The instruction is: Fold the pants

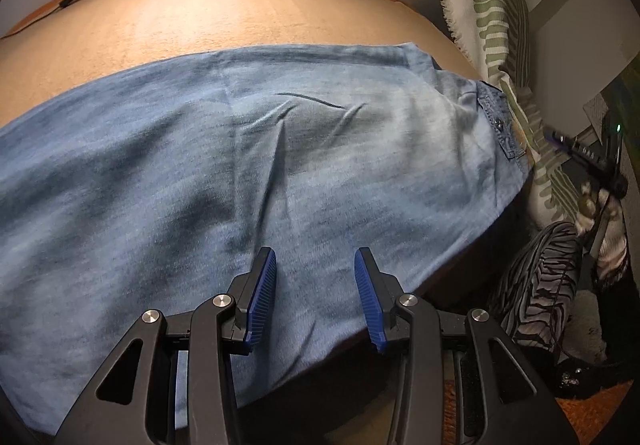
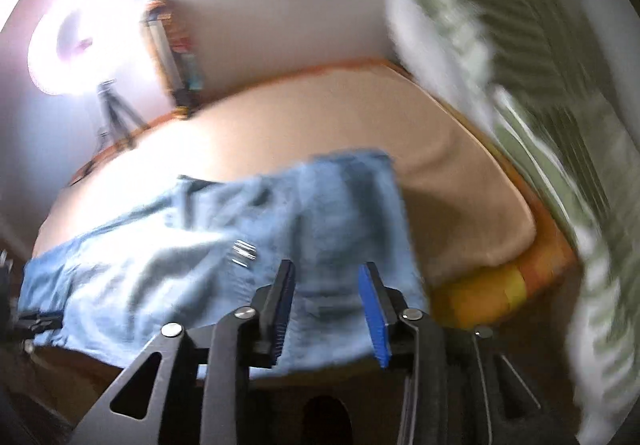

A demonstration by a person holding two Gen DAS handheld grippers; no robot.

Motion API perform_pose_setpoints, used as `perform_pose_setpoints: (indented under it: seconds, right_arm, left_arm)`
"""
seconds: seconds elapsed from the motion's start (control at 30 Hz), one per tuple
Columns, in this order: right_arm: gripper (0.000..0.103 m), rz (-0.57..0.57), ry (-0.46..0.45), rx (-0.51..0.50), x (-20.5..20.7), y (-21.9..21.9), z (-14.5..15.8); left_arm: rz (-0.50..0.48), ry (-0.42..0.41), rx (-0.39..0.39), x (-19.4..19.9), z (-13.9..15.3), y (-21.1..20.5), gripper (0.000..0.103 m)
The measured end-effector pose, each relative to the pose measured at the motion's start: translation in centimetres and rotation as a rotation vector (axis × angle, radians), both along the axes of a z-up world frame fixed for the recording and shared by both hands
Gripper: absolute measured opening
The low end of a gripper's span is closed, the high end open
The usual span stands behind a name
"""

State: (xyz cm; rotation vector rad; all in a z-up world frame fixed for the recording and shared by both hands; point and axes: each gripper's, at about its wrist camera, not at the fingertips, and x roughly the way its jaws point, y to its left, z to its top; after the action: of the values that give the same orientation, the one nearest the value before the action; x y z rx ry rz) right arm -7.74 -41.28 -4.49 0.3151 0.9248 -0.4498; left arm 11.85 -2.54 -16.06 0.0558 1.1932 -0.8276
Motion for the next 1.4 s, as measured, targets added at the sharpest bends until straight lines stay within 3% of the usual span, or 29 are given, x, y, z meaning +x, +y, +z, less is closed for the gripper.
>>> perform_pose_setpoints:
  seconds: [0.17, 0.23, 0.33, 0.47, 0.67, 0.73, 0.8, 0.87, 1.1, 1.17, 1.27, 1.4]
  right_arm:
    - [0.045, 0.208, -0.023, 0.066, 6.7, 2.1, 0.6]
    - [0.055, 0.312, -0.009, 0.114, 10.3, 3.0, -0.4]
    - [0.056, 0.401, 0.036, 0.117, 15.1, 4.0, -2.6]
    - [0.056, 0.428, 0.059, 0.207, 20.1, 3.7, -5.6]
    - [0.056, 0.410, 0.135, 0.199, 24.2, 3.0, -9.3]
    - [0.052, 0.413, 0.140, 0.222, 24.4, 2.7, -10.0]
    - [0.031, 0.431, 0.145, 0.244, 24.6, 2.8, -10.4]
    - [0.019, 0.456, 0.142, 0.229, 24.6, 3.4, -10.3]
    - [0.006, 0.502, 0.148, 0.037, 25.1, 4.9, -8.8]
    - [0.013, 0.533, 0.158, 0.005, 25.3, 5.7, -8.5]
    - [0.043, 0.550, 0.140, -0.037, 25.3, 6.8, -7.1]
    - [0.045, 0.589, 0.103, -0.040, 25.8, 9.0, -4.6]
  left_arm:
    - [-0.023, 0.001, 0.021, -1.0, -0.1, 0.4, 0.039]
    - [-0.022, 0.001, 0.020, -1.3, 0.0, 0.7, 0.039]
    - [0.012, -0.004, 0.015, -1.1, 0.2, 1.4, 0.039]
    - [0.079, -0.026, -0.005, -0.6, 0.7, 3.0, 0.040]
    - [0.185, -0.027, -0.028, 0.8, 0.5, 5.2, 0.040]
    - [0.231, -0.033, -0.039, 1.3, 0.6, 6.1, 0.046]
    - [0.279, -0.033, -0.054, 1.8, 0.9, 7.2, 0.046]
    - [0.326, -0.038, -0.064, 2.3, 1.0, 8.0, 0.046]
    - [0.540, -0.068, -0.074, 3.3, 2.0, 11.9, 0.046]
    - [0.561, -0.105, -0.035, 2.8, 2.6, 12.5, 0.046]
    - [0.578, -0.175, 0.037, 1.9, 3.4, 12.8, 0.046]
    - [0.595, -0.257, 0.099, 0.5, 4.7, 14.3, 0.046]
